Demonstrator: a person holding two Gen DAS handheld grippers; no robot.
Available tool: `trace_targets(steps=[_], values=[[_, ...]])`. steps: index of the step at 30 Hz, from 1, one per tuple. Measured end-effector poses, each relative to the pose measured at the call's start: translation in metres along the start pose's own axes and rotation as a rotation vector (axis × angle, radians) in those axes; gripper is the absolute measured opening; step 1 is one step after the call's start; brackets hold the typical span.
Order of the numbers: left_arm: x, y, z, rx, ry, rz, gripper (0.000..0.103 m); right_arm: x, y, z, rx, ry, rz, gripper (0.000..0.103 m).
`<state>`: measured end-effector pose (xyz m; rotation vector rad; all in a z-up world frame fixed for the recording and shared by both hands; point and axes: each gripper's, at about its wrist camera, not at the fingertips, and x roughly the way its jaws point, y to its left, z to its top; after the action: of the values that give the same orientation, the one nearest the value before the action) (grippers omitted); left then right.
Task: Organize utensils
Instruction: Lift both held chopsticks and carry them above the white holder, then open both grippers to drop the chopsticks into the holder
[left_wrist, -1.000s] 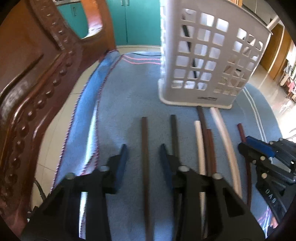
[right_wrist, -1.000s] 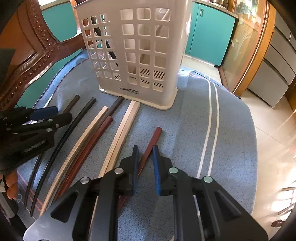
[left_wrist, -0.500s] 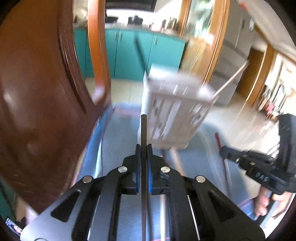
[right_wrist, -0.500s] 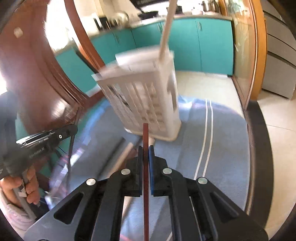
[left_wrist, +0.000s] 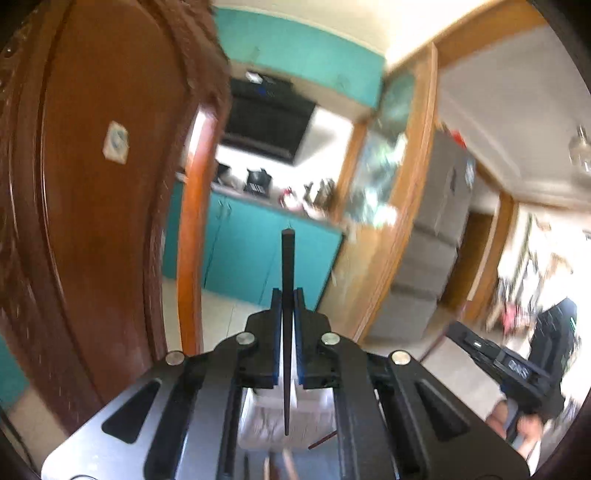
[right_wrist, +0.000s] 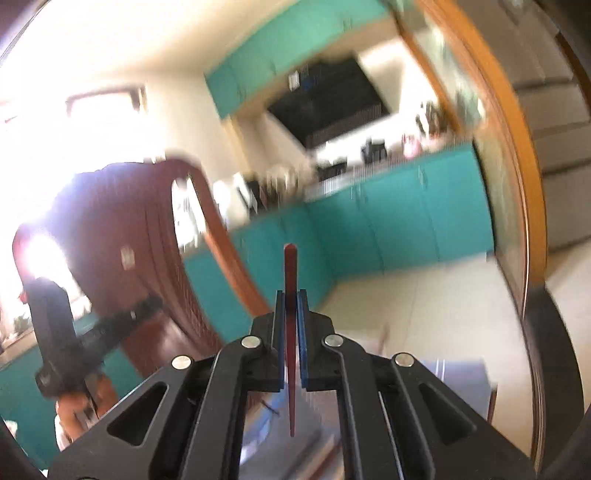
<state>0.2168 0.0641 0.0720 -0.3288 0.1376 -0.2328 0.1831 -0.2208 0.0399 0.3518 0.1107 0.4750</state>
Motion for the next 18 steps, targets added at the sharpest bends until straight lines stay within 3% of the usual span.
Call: trace_targets(steps=[5,12,18], values=[[0.023,0.014,0.002,-0.057,-0.110,0.075,0.007,0.023,0.001,-0.006,-0.111,-0.131,-0.217,0.007],[0.092,0.017,-0.046,-0.002,0.059,0.142,0.007,0.070,-0.020,-0.053,-0.125,0.017,-0.220,0.007],[0.114,0.007,-0.069,0.071,0.119,0.164,0.007,0.081,-0.015,-0.073,-0.141,0.096,-0.217,0.007]])
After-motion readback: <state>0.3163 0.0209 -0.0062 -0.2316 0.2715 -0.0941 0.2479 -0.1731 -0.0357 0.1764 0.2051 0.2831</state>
